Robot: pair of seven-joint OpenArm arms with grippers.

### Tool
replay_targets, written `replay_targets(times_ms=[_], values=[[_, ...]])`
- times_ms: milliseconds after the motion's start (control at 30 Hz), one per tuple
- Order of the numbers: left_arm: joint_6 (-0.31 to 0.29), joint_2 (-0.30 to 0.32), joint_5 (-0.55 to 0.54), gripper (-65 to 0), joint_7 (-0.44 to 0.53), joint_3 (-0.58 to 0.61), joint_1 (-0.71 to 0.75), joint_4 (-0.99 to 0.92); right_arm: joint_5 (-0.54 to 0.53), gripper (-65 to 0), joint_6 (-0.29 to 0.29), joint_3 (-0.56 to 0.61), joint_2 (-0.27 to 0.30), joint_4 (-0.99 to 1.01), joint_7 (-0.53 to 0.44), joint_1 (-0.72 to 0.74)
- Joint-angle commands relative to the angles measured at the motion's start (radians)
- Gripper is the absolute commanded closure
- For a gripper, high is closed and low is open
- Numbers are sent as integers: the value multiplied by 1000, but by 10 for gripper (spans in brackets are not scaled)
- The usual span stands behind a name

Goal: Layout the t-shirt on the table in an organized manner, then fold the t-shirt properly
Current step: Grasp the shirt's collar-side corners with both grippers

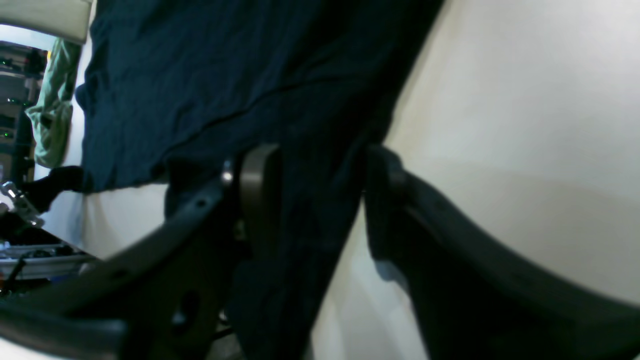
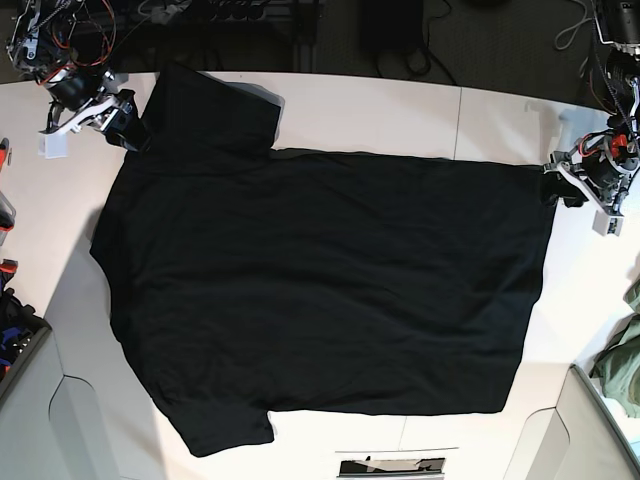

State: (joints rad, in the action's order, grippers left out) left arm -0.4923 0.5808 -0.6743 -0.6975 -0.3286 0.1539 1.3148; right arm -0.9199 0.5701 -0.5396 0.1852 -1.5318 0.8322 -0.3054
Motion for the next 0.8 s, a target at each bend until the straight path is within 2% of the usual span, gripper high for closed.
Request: replay_targets(times_ms=[0,300,467,667,733,767], values=[[-2,17,4,-359,-2,-8,-5,1,23,-276,-5,-2,8,-8,26,-9],[-3,10,9,-359,-14,-7,-3,-15,21,-276,-5,0,-7,-8,29,-21],[-76,-17,1,-358,-14,-7,-4,-15,22,-276,-5,5,-50,-8,29,-25],[-80,-37,2,-356,-14,-6,-4,-15,21,-276,-4,5,-82,-8,29,-25],[-80,-37,3,-334,-14,-6,-4,-15,22,-273,-4,5,-89,-8,28,-24],[-80,-37,2,-298,-14,-6,-4,-15,22,-270,-4,8,-89,-8,27,-24]])
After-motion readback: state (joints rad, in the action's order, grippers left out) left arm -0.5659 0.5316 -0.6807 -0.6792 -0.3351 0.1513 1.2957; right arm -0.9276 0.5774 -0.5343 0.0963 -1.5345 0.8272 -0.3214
